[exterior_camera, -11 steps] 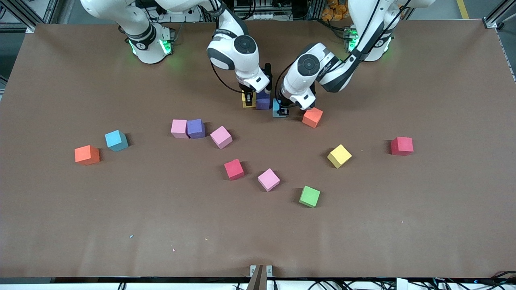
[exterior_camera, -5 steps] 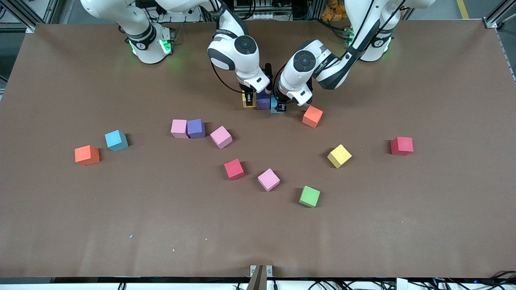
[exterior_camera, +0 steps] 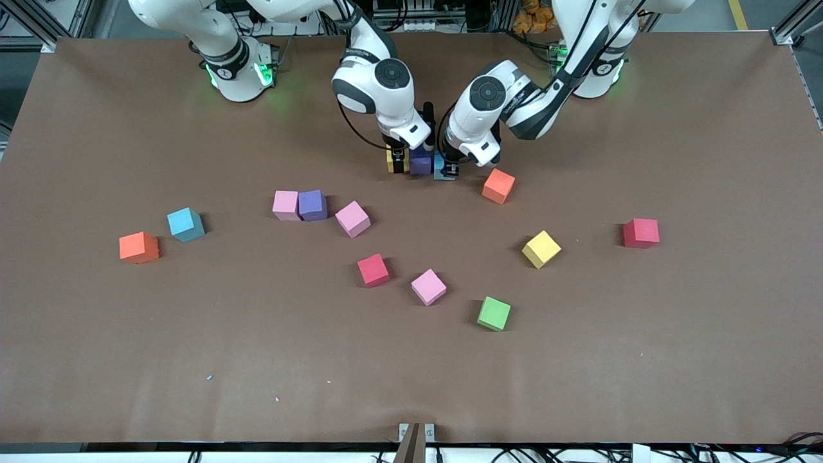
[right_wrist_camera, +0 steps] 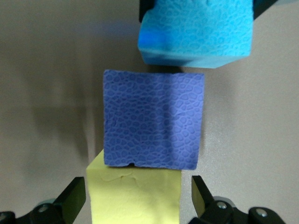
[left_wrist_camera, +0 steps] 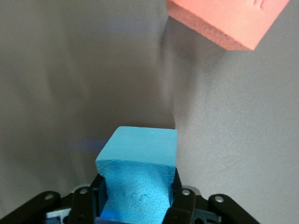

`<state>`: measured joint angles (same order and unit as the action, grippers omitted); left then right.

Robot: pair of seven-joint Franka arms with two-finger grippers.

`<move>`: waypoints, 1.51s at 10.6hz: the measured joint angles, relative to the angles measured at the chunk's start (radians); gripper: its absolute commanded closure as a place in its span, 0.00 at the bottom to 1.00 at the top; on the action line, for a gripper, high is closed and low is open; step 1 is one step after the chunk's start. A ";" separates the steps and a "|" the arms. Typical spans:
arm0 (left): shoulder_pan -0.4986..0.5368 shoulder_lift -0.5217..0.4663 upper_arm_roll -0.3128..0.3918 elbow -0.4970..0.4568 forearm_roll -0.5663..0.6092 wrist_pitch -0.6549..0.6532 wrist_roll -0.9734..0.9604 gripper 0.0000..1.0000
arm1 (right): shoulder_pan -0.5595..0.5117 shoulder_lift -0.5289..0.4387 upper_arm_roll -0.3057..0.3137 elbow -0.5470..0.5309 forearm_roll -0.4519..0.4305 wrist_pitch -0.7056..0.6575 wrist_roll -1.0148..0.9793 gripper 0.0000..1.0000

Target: Arrange 11 blocks into digit 3

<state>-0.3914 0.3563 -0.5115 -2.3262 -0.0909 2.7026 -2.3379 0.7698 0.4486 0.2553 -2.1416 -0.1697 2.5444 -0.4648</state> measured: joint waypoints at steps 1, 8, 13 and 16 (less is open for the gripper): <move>-0.001 0.000 0.000 -0.002 0.000 0.000 0.000 0.94 | 0.000 0.001 -0.001 0.002 0.000 0.000 0.000 0.00; -0.014 0.000 -0.001 -0.006 0.000 0.000 -0.013 0.94 | -0.001 -0.013 -0.001 0.019 0.001 -0.045 0.000 0.00; -0.031 0.004 0.000 -0.007 0.000 0.000 -0.045 0.93 | -0.026 -0.053 -0.001 0.011 0.002 -0.105 0.000 0.00; -0.030 0.007 0.003 -0.008 0.000 0.000 -0.080 0.93 | -0.043 -0.078 -0.001 -0.010 0.003 -0.110 0.000 0.00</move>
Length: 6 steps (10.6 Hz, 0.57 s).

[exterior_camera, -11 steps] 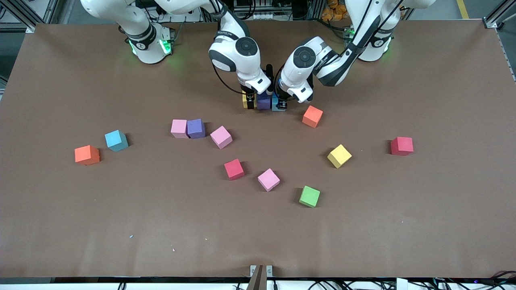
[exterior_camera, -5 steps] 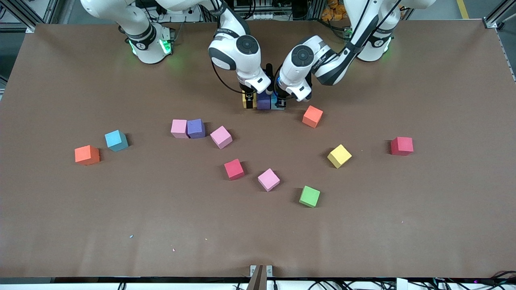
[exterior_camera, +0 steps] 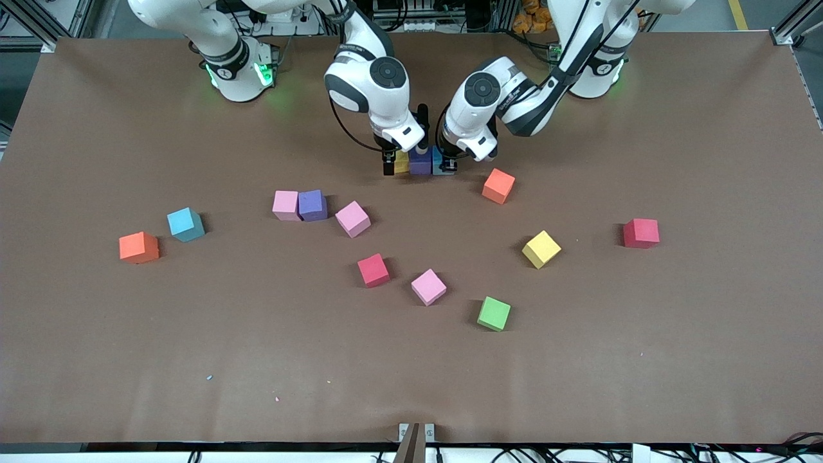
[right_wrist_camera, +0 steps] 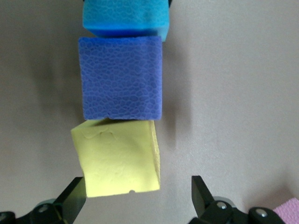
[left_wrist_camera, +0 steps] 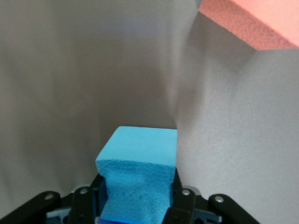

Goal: Arrange 11 blocks into digit 3
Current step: 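Place the cyan block beside purple with the left gripper while the right reaches pink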

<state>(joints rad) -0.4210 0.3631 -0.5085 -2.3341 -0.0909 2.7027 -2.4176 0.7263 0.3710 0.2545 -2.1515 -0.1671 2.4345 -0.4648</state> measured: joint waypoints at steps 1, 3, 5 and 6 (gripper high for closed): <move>0.000 0.001 0.000 0.000 0.000 0.000 -0.001 0.93 | -0.009 -0.011 0.000 -0.009 0.001 -0.002 0.000 0.00; 0.000 0.001 0.000 0.001 0.000 0.000 -0.001 0.93 | -0.042 -0.029 -0.001 -0.024 0.002 -0.008 0.000 0.00; -0.001 0.002 0.000 0.001 0.000 0.000 -0.001 0.93 | -0.080 -0.041 -0.004 -0.026 0.003 -0.045 0.000 0.00; -0.002 0.002 -0.001 0.002 0.000 0.000 -0.001 0.93 | -0.101 -0.051 -0.006 -0.026 0.003 -0.065 0.000 0.00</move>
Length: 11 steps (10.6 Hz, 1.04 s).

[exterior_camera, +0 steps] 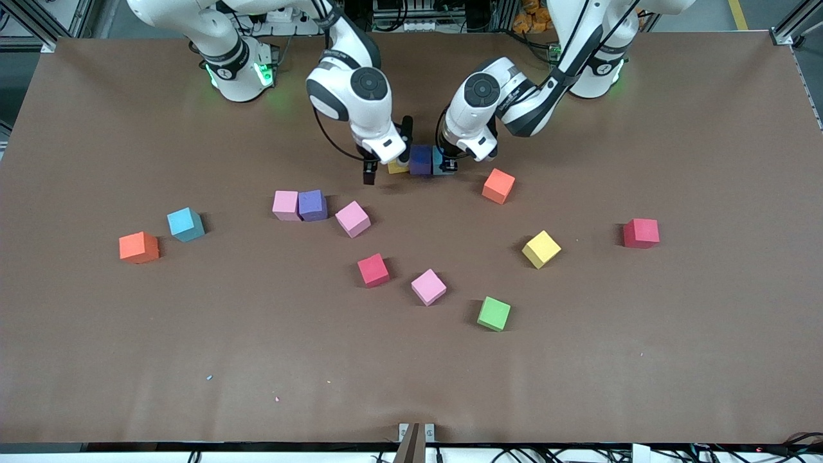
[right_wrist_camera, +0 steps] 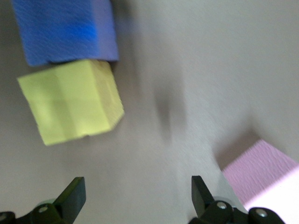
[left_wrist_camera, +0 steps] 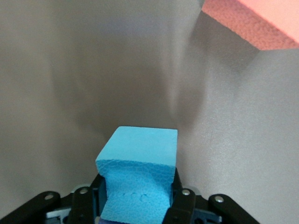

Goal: Arrange 11 blocks into digit 3
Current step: 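Place the cyan block beside purple with the left gripper while the right reaches pink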

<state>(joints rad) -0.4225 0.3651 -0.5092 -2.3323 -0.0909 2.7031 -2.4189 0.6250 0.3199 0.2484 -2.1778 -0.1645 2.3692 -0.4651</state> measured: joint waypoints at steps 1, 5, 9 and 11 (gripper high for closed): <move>0.000 0.001 0.000 0.002 0.000 0.001 0.000 0.93 | -0.024 -0.008 -0.004 0.000 0.000 -0.021 -0.023 0.00; -0.001 0.006 0.000 0.014 0.000 0.002 0.000 0.93 | -0.161 -0.017 -0.034 0.027 0.000 -0.048 -0.217 0.00; -0.003 0.015 0.000 0.023 0.000 0.002 -0.001 0.91 | -0.192 -0.010 -0.059 0.142 -0.007 -0.103 -0.229 0.00; -0.010 0.025 0.000 0.030 0.000 0.002 -0.001 0.84 | -0.196 0.002 -0.080 0.191 -0.086 -0.106 -0.244 0.00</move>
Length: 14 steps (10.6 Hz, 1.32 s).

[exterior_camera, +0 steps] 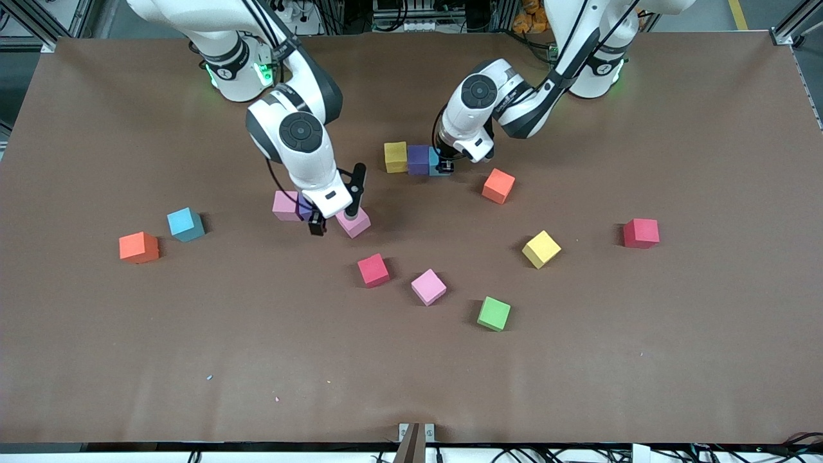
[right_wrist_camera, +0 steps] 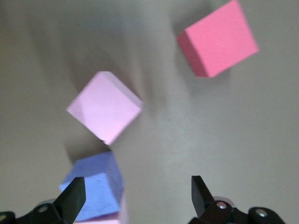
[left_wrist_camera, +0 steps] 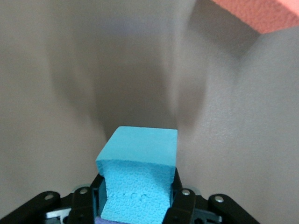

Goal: Arrange 11 blocks into digit 3
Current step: 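Place the cyan block beside purple with the left gripper while the right reaches pink, then grasp the pink block with the right gripper while the left gripper reaches lavender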

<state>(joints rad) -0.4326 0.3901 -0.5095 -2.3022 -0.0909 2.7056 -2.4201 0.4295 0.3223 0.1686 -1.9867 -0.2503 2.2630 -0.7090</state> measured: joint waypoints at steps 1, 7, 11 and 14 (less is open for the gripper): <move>-0.002 0.003 0.000 0.004 0.000 0.000 0.000 0.60 | 0.000 0.010 -0.001 0.013 -0.025 -0.002 -0.006 0.01; -0.006 0.006 0.000 0.014 0.053 0.000 0.000 0.00 | 0.000 0.071 -0.001 0.024 0.171 0.012 -0.005 0.00; -0.007 -0.044 -0.017 0.032 0.068 -0.050 0.000 0.00 | 0.002 0.092 -0.001 0.024 0.301 0.012 0.355 0.00; -0.007 -0.132 -0.028 0.055 0.072 -0.164 0.014 0.00 | 0.009 0.092 0.003 0.023 0.306 0.016 0.775 0.00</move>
<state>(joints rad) -0.4398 0.2583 -0.5376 -2.2471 -0.0185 2.5413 -2.4058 0.4383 0.4148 0.1715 -1.9640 0.0555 2.2794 0.0657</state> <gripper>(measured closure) 0.000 0.000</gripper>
